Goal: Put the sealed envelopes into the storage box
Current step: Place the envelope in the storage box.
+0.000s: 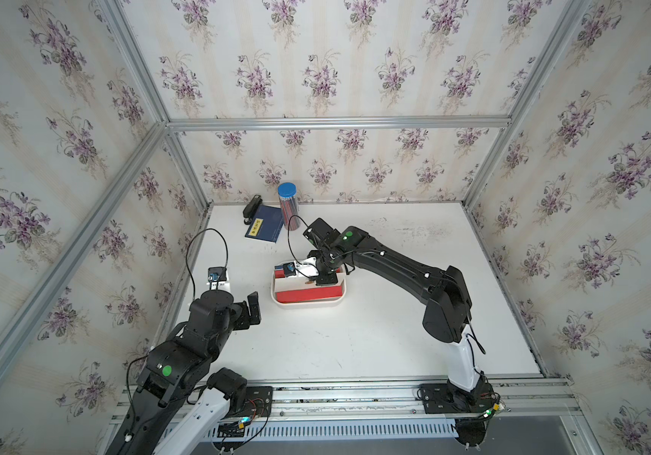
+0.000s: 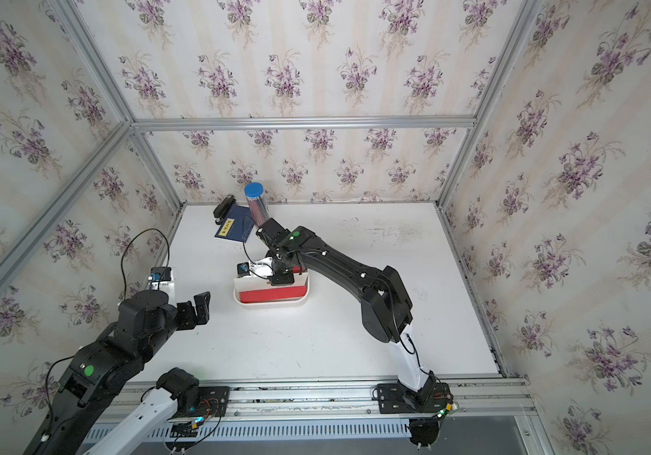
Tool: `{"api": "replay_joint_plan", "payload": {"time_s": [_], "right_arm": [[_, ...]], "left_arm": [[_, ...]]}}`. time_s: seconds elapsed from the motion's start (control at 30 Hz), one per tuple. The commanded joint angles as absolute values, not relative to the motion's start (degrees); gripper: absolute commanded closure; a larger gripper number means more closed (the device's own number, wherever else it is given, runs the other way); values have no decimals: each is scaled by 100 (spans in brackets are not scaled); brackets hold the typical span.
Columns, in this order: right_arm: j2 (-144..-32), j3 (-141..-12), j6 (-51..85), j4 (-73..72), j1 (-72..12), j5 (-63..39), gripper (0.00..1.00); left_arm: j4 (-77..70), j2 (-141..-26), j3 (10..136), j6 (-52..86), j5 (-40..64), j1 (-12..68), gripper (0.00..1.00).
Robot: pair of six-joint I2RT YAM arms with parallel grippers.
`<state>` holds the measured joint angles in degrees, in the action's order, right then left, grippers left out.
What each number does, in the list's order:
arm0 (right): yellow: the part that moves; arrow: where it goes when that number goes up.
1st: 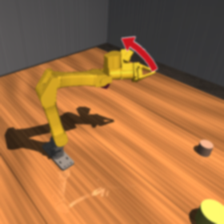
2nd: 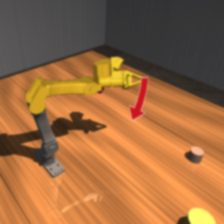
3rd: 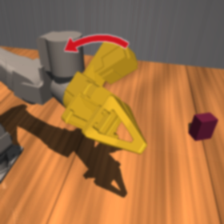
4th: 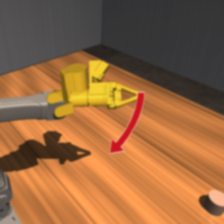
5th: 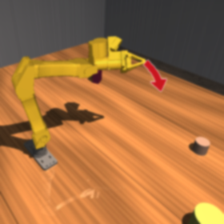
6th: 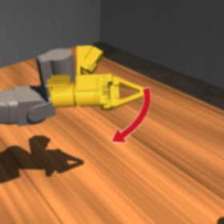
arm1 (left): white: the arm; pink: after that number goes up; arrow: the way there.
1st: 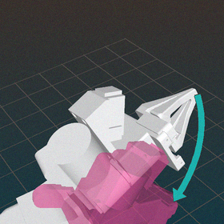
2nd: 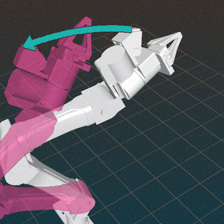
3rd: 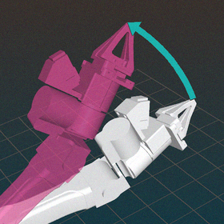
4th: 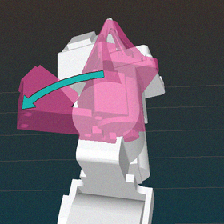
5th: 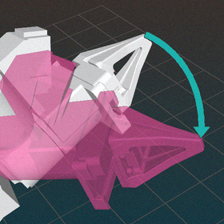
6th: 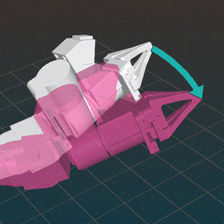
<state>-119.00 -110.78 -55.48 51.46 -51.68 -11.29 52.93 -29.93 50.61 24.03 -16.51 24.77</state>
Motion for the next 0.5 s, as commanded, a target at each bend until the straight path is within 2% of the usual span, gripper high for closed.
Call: {"api": "replay_joint_plan", "payload": {"time_s": [0.0,0.47], "right_arm": [[-11858,-10988,-5590,5111,-5203,-1115,100],[-12234,-11004,-5512,5159,-5376,-656,100]], "left_arm": [[5254,-3023,5114,2355,-1645,2472,0],[5290,-3065,5133,2368,-1629,2470,0]]}}
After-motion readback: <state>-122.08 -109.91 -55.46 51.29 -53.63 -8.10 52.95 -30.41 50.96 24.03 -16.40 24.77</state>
